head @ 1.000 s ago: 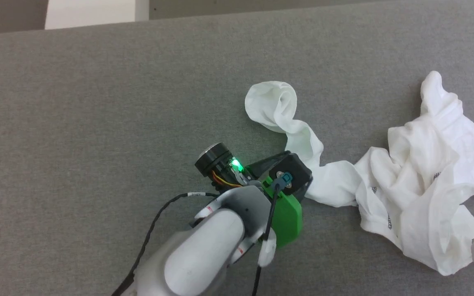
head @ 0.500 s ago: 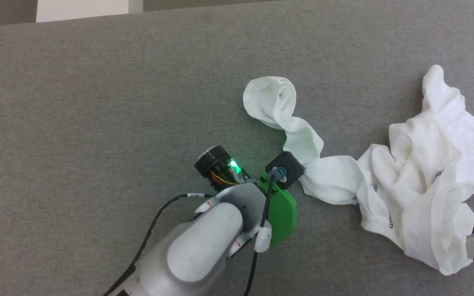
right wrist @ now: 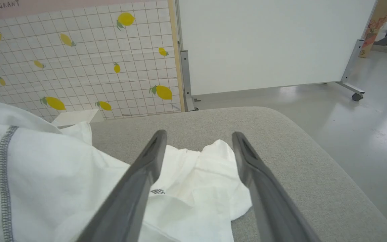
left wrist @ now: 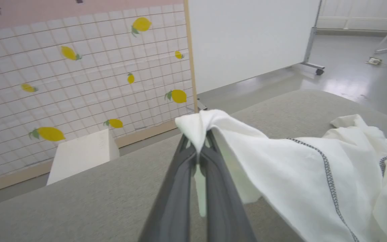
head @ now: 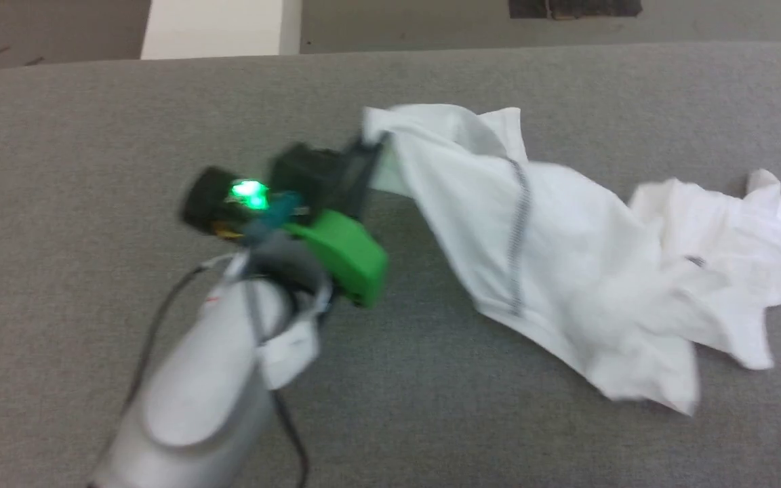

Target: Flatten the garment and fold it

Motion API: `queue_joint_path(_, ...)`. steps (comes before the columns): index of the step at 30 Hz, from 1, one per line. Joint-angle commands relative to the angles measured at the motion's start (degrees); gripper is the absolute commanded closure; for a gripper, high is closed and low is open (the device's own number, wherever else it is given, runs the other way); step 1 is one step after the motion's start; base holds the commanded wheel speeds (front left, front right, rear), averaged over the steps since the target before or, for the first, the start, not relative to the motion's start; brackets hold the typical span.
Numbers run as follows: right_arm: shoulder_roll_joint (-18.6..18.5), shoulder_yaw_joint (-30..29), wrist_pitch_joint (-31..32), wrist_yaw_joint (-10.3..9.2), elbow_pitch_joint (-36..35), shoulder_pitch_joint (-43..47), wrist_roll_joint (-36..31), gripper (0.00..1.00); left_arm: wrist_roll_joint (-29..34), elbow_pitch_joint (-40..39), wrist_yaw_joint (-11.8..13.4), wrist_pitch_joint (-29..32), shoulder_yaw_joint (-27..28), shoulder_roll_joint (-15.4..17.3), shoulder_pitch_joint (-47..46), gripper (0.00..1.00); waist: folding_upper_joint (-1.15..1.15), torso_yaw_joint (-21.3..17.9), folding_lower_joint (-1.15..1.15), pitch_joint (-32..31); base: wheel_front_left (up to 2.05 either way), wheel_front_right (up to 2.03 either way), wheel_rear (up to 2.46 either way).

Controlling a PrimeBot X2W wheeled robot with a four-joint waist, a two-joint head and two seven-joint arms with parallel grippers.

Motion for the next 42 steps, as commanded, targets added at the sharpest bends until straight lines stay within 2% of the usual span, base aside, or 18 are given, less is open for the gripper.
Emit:
queue_joint_path(1,0.0,-0.2,0.2,-0.09,-0.4,0.6,-0.1,0.0,-0.9,-2.8,1.9,0.0,2.1,2.3,2.4,1.0,0.0,1.9,0.0,-1.4,0.0,0.0,0.0)
queue_joint_path(4,0.0,-0.3,0.5,-0.09,-0.7,1.0,0.1,0.0,-1.4,-10.8,6.2,1.2,6.9,6.5,8.0,1.0,0.0,3.1,0.0,-1.5,0.0,0.0,0.0)
queue_joint_path(8,0.0,0.1,0.6,-0.09,-0.6,1.3,0.4,0.0,-2.3,-19.0,11.8,2.4,11.7,9.6,17.9,1.0,0.0,3.8,0.0,-1.5,0.0,0.0,0.0)
queue_joint_path(12,0.0,-0.1,0.8,-0.09,-0.5,1.7,0.5,0.0,-5.0,-22.0,16.0,1.5,13.8,8.7,29.7,1.0,0.0,4.5,0.0,-1.3,0.0,0.0,0.0)
queue_joint_path(16,0.0,-0.1,1.0,-0.09,-0.3,1.8,0.5,0.0,-7.5,-20.1,18.2,-1.6,13.8,5.4,37.8,1.0,0.0,5.1,0.0,-1.3,0.0,0.0,0.0)
queue_joint_path(18,0.0,-0.2,1.2,-0.09,-0.3,1.9,0.5,0.0,-9.0,-17.9,17.9,-3.8,13.7,3.7,39.2,1.0,0.0,5.4,0.0,-1.5,0.0,0.0,0.0)
queue_joint_path(19,0.0,-0.2,1.3,-0.09,-0.3,1.9,0.4,0.0,-9.3,-16.9,17.6,-4.7,13.7,3.1,39.3,0.89,0.0,5.5,0.0,-1.6,0.0,0.0,0.0)
queue_joint_path(20,0.0,-0.2,1.4,-0.09,-0.2,2.0,0.4,0.0,-9.5,-16.1,17.3,-6.0,13.7,2.6,39.1,0.21,0.0,5.6,0.0,-1.8,0.0,0.0,0.0)
queue_joint_path(21,0.0,-0.1,1.5,-0.09,-0.2,2.0,0.3,0.0,-9.7,-15.7,16.9,-6.8,13.8,2.2,38.7,0.0,0.0,5.7,0.0,-1.9,0.0,0.0,0.0)
queue_joint_path(24,0.0,0.1,1.9,-0.09,-0.2,1.9,0.2,0.0,-10.4,-16.2,15.6,-9.7,14.6,1.6,36.3,0.0,0.0,5.8,0.0,-2.4,0.0,0.0,0.0)
queue_joint_path(28,0.0,0.6,2.1,-0.09,-0.2,1.8,0.3,0.0,-10.0,-20.4,14.1,-11.3,15.2,2.4,33.0,0.0,0.0,5.3,0.0,-2.6,0.0,0.0,0.0)
queue_joint_path(33,0.0,0.6,2.0,-0.09,-0.1,2.0,0.6,0.0,-6.7,-24.3,11.8,-8.0,12.1,5.0,27.3,0.0,0.0,4.2,0.0,-1.3,0.0,0.0,0.0)
queue_joint_path(35,0.0,0.9,2.0,-0.09,-0.1,1.8,0.7,0.0,-4.4,-22.8,10.0,-4.7,9.2,6.8,24.5,0.0,0.0,3.7,0.0,-0.6,0.0,0.0,0.0)
queue_joint_path(37,0.0,1.1,2.0,-0.09,0.0,1.5,0.8,0.0,-3.2,-20.5,8.6,-2.2,6.8,7.0,21.9,0.0,0.0,3.2,0.0,0.0,0.0,0.0,0.0)
queue_joint_path(42,0.0,1.7,2.2,-0.09,0.0,0.8,0.4,0.0,-0.6,-9.2,3.0,5.1,1.2,9.4,15.1,0.0,0.0,1.8,0.0,1.4,0.0,0.0,0.0)
